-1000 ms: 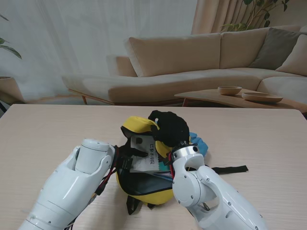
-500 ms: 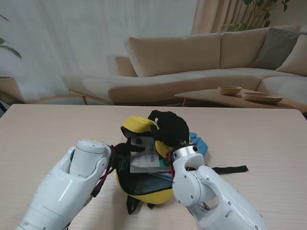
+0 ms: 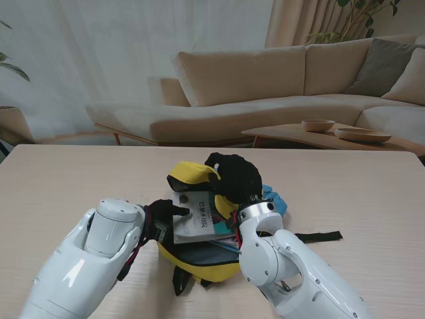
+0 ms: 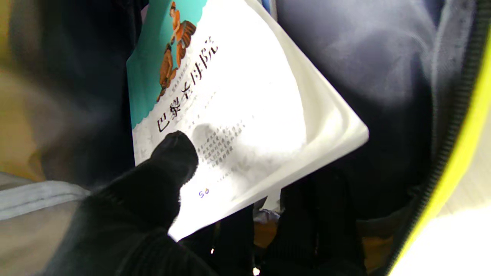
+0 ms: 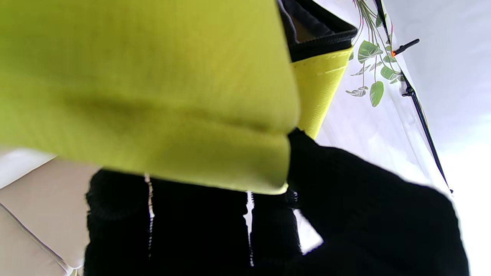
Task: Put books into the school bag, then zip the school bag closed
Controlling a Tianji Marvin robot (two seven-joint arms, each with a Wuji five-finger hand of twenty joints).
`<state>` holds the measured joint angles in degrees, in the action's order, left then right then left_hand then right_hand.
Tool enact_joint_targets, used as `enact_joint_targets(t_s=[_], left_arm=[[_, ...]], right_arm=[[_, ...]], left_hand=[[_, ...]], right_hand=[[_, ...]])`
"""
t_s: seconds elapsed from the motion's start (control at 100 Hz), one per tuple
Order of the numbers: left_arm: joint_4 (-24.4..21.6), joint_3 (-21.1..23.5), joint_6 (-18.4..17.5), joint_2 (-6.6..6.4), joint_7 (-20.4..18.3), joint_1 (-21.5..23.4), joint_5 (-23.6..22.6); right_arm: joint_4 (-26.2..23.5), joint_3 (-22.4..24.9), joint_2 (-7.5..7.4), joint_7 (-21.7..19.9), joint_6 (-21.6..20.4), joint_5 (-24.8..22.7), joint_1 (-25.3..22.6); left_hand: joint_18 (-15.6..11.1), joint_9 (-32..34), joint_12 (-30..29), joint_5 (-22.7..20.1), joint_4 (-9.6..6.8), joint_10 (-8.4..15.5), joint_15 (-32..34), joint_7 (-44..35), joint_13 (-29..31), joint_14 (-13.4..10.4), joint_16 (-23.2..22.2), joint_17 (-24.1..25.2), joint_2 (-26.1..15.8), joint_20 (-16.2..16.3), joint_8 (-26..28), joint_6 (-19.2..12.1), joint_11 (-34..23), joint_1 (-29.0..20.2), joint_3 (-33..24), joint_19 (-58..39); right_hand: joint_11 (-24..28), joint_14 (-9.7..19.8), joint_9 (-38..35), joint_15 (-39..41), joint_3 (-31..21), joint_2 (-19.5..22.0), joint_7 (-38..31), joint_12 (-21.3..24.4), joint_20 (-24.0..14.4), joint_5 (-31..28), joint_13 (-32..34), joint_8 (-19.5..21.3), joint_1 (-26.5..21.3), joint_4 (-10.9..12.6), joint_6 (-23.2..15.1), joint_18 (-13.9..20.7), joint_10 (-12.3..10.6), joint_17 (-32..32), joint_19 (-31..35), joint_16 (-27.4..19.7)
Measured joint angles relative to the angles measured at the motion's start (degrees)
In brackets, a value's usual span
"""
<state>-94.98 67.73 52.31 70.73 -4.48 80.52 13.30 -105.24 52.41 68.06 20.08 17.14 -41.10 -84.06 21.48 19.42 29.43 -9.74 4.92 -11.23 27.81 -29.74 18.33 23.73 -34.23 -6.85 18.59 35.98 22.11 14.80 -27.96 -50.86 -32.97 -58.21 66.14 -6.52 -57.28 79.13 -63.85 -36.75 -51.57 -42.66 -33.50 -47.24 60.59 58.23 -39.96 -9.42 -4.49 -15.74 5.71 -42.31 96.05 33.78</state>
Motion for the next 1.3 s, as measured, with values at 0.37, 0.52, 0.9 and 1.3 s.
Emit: enact_joint_targets(t_s=[0.37, 0.52, 0.9, 1.3], left_arm=[[4.05, -2.23, 1.92, -0.30, -0.11, -3.60, -0.72], [5.21, -3.25, 0.29, -1.13, -3.84, -4.58, -0.16], [8.08, -6.04, -1.04, -2.76, -8.01, -7.54, 0.61], [6.35, -7.10, 0.76, -3.43, -9.54, -8.29, -3.21]], right_arm=[[0.01, 0.09, 0.01, 0.08, -0.36, 0.13, -0.16], [0.09, 0.12, 0.01, 0.09, -0.34, 0.28, -0.12], [0.13, 0.10, 0.01, -0.03, -0.26, 0.37, -0.07], [0.10, 0.23, 0.02, 0.02, -0.29, 0.64, -0.08]], left_hand=[[5.47, 22.90, 28.04, -10.21, 0.23, -0.93, 25.22, -27.21, 19.41, 0.59, -13.04, -14.15, -3.80, 11.57, 19.65, -3.26, -10.63, -18.09, 18.28, -17.43], [5.69, 22.90, 30.34, -11.97, 0.26, -0.94, 27.21, -22.79, 20.01, 0.49, -16.53, -14.26, -3.72, 15.20, 31.42, -3.26, -11.87, -17.51, 18.29, -18.47], [5.83, 22.93, 31.65, -13.11, 0.27, -0.96, 28.07, -19.50, 20.85, 0.44, -18.16, -14.84, -3.63, 18.27, 37.01, -3.26, -12.69, -17.25, 18.29, -19.22], [3.38, 9.29, 8.26, -5.19, -0.52, -0.32, 9.62, -2.91, 7.32, 1.30, -5.97, -4.31, -2.35, 8.56, 4.74, 0.76, -8.28, -0.23, 6.35, -8.98]], right_hand=[[0.01, 0.00, 0.00, 0.00, 0.00, 0.00, 0.00, -0.01, 0.00, 0.00, 0.00, 0.00, 0.00, 0.00, 0.00, 0.00, 0.00, 0.00, 0.00, 0.00], [0.01, -0.01, 0.00, 0.00, 0.00, 0.00, 0.01, -0.01, 0.00, 0.00, 0.00, 0.01, 0.00, 0.00, 0.00, 0.00, 0.00, 0.00, 0.00, 0.00], [0.01, -0.01, 0.00, 0.00, 0.00, 0.00, 0.01, -0.01, 0.00, 0.00, 0.00, 0.01, 0.00, 0.00, 0.00, 0.00, 0.00, -0.01, 0.00, 0.00], [0.01, -0.04, 0.00, 0.00, 0.00, 0.00, 0.00, -0.01, 0.00, 0.00, 0.00, 0.01, 0.00, 0.00, 0.00, 0.00, 0.00, -0.01, 0.00, 0.00]])
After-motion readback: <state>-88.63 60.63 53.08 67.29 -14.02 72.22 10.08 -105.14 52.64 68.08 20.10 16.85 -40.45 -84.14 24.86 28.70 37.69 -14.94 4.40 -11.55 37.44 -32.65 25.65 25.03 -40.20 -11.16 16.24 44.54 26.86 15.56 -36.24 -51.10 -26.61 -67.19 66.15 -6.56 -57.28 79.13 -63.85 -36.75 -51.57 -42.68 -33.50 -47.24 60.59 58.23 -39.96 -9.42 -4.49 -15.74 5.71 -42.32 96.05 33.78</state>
